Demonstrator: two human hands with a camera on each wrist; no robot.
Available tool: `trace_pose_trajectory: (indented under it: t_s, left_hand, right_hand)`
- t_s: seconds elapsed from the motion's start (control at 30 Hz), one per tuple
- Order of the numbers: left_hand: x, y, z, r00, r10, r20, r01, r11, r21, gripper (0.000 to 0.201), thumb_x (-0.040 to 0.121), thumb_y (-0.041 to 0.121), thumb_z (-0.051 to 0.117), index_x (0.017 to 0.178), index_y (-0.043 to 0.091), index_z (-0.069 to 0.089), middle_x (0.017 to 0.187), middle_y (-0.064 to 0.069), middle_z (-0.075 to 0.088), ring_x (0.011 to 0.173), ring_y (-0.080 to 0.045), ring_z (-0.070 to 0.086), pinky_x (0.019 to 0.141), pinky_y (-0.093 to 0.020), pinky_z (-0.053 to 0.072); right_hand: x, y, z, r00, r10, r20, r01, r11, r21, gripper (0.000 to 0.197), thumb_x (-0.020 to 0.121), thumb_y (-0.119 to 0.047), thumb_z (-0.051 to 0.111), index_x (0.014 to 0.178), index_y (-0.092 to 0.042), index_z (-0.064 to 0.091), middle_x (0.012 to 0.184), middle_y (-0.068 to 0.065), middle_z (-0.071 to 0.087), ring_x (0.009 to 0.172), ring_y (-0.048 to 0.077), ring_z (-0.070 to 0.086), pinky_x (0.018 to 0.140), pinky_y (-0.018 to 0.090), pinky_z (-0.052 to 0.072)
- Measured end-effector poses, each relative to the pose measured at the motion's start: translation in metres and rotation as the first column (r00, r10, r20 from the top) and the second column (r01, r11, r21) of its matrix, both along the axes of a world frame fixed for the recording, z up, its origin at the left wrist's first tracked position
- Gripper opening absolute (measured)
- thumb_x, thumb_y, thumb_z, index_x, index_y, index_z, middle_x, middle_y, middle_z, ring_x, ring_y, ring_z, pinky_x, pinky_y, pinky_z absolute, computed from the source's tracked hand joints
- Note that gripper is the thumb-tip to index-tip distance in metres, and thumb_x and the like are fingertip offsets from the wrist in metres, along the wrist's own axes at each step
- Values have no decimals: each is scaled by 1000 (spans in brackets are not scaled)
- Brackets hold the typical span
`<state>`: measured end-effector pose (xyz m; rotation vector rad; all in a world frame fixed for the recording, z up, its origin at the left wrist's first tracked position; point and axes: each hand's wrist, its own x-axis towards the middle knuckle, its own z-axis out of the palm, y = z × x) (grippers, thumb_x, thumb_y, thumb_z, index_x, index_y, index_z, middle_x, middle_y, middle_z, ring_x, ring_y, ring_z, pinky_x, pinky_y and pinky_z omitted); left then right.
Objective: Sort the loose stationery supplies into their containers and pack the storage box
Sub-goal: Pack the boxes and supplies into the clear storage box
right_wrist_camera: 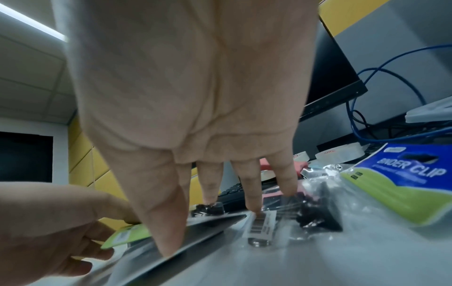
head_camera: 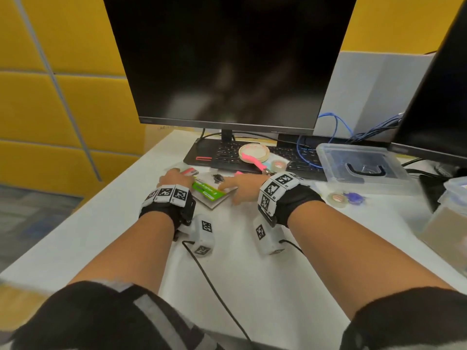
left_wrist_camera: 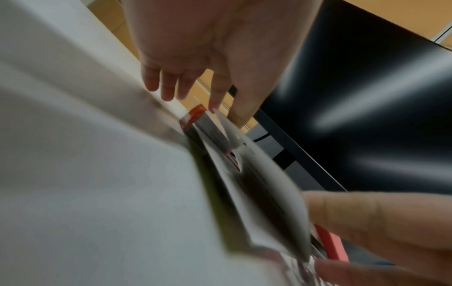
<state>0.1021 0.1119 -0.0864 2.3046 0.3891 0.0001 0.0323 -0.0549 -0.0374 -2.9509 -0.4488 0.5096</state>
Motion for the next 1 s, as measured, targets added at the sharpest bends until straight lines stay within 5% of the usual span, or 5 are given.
trace_pose_trajectory:
  t_s: [0.43,0.67,0.73,0.87,1.0]
  left_hand:
    - [-12,-20,19,909,109,403,-8,970,-245,26,96,12,46,97,-1,68,93,-20,58,89,-31,53,73,-29,35]
    - [-28,-33,55,695,77,715,134,963,-234,27,90,-3,49,108,4,68,117,-12,63,110,-22,55,85,-8,33]
    - [-32,-39,66,638,37,770,195,958,-208,26,89,-4,50,105,4,69,113,-10,64,107,-18,56,82,0,31]
    - [-45,-64,82,569,-142,810,393,912,-116,32,86,-4,54,113,10,65,102,1,65,99,-12,58,90,-16,43]
    - [-67,-101,94,519,-245,819,529,844,-84,58,85,2,63,136,21,45,96,9,65,92,0,58,84,-3,41]
  right_hand:
    - [1,-10,12,993,13,118,-7,999,-48,46,93,-3,43,134,-23,52,140,6,46,123,26,47,100,30,37]
    - [11,-20,27,931,-152,331,148,988,37,36,95,-9,43,128,-14,53,122,9,57,115,29,53,95,33,43]
    - [9,-27,38,868,-359,344,214,894,393,30,97,-19,42,120,-7,55,112,16,61,102,35,58,84,34,48]
    - [-11,-35,75,870,-474,-134,334,368,868,55,96,-53,35,132,-11,41,105,19,60,75,33,64,62,32,55]
    - [-27,-59,97,889,-407,-210,356,324,877,49,92,-59,34,120,-22,49,112,14,57,96,30,65,81,40,56]
